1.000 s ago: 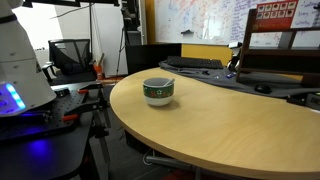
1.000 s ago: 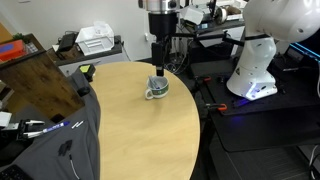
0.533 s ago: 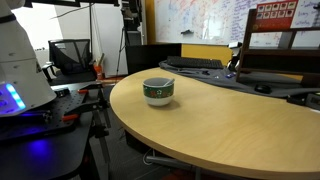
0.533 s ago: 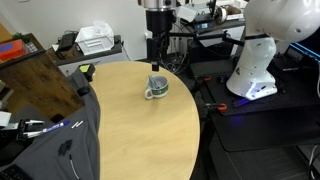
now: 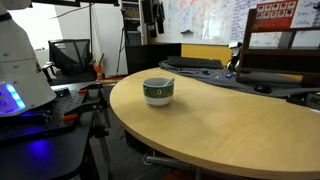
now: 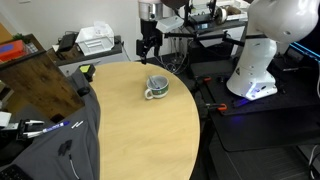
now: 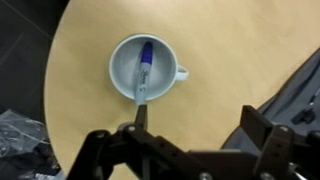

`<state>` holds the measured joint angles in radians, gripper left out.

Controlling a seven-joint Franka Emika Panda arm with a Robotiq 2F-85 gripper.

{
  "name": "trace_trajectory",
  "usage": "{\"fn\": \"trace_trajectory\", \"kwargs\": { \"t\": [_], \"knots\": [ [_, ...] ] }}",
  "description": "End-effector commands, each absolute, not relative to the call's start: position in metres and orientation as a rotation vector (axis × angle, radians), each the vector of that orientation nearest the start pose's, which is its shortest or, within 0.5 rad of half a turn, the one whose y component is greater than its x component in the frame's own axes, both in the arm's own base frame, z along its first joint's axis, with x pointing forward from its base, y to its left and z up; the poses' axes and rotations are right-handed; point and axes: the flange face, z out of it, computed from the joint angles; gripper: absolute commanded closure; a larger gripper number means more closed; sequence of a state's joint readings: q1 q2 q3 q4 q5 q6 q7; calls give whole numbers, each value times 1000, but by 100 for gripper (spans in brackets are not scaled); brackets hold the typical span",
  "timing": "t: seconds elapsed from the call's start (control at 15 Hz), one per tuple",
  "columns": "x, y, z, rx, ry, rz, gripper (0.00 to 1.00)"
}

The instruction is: Remove the marker from the mug and put it on the table

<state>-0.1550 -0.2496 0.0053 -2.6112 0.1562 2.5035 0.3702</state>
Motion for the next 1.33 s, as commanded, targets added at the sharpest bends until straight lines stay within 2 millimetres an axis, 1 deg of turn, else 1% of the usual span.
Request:
{"fn": "trace_trajectory", "kwargs": {
  "t": [0.0,0.07,0.13,0.2,0.27,0.33,0.4,0.47,0.53,0.6,0.73,0.8,0.93,1.0,1.07,1.13,1.27],
  "knots": [
    [446,-88,310,-2854,1074,-183,0],
    [450,-92,298,-2852,1086,-168,0],
    [452,-94,287,-2855,1089,-144,6],
    [454,-96,278,-2856,1096,-122,21],
    [456,-97,269,-2857,1101,-100,30],
    [458,-98,263,-2851,1111,-78,31],
    [459,-101,257,-2848,1121,-65,37],
    [460,-103,252,-2843,1138,-51,46],
    [458,-104,249,-2835,1157,-39,51],
    [456,-106,245,-2822,1178,-26,52],
    [450,-108,238,-2806,1203,-10,50],
    [447,-108,234,-2804,1210,-6,45],
    [446,-107,227,-2812,1200,5,39],
    [447,-106,224,-2817,1191,1,41],
    [447,-105,220,-2823,1182,-17,36],
    [448,-106,216,-2821,1190,-38,37],
    [449,-108,211,-2804,1210,-98,35]
  ]
}}
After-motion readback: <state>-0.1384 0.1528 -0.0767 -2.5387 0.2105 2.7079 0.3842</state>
